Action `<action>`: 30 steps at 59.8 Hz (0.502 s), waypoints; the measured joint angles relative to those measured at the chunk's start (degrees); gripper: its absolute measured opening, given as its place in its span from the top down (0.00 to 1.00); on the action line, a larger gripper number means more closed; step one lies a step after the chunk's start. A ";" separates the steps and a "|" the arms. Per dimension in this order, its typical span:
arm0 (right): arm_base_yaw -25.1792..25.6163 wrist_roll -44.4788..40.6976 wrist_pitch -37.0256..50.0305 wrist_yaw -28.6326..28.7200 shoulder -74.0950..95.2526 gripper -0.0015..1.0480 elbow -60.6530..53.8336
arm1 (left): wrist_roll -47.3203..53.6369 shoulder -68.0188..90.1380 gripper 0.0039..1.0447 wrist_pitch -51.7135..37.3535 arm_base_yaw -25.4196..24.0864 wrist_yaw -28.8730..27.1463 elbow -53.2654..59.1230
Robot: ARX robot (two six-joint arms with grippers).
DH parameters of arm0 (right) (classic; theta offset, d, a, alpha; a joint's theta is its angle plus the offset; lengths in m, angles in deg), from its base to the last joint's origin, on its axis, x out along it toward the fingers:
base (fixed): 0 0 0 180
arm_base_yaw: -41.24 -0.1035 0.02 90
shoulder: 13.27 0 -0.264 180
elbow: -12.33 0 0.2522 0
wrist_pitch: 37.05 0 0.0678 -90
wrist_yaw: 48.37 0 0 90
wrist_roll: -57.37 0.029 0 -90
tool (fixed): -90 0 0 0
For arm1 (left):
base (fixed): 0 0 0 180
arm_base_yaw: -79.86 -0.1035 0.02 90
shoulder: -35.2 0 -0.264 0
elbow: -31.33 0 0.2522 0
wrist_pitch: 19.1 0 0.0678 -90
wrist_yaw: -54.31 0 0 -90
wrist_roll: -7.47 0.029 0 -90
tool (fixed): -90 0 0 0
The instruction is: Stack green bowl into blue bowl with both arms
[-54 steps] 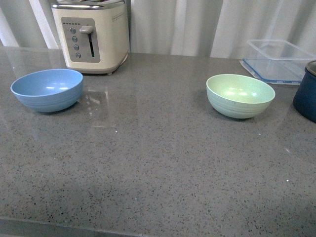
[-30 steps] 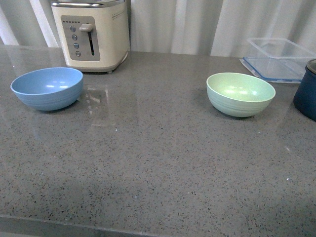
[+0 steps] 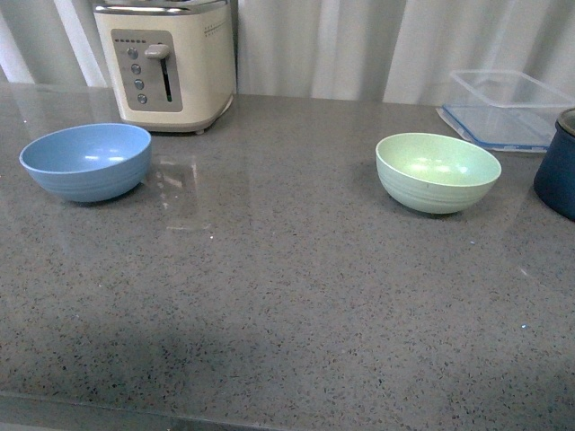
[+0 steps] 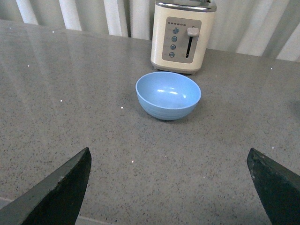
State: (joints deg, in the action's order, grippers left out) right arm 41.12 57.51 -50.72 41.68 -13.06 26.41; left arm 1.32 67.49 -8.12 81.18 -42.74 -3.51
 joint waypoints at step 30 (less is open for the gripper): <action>0.00 0.00 0.00 0.00 0.00 0.10 0.00 | -14.27 34.51 0.06 -0.22 -8.52 6.88 -23.04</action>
State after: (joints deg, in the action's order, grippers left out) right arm 41.12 57.51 -50.72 41.68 -13.06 26.41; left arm -12.95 102.00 -8.34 72.65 -35.86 -26.54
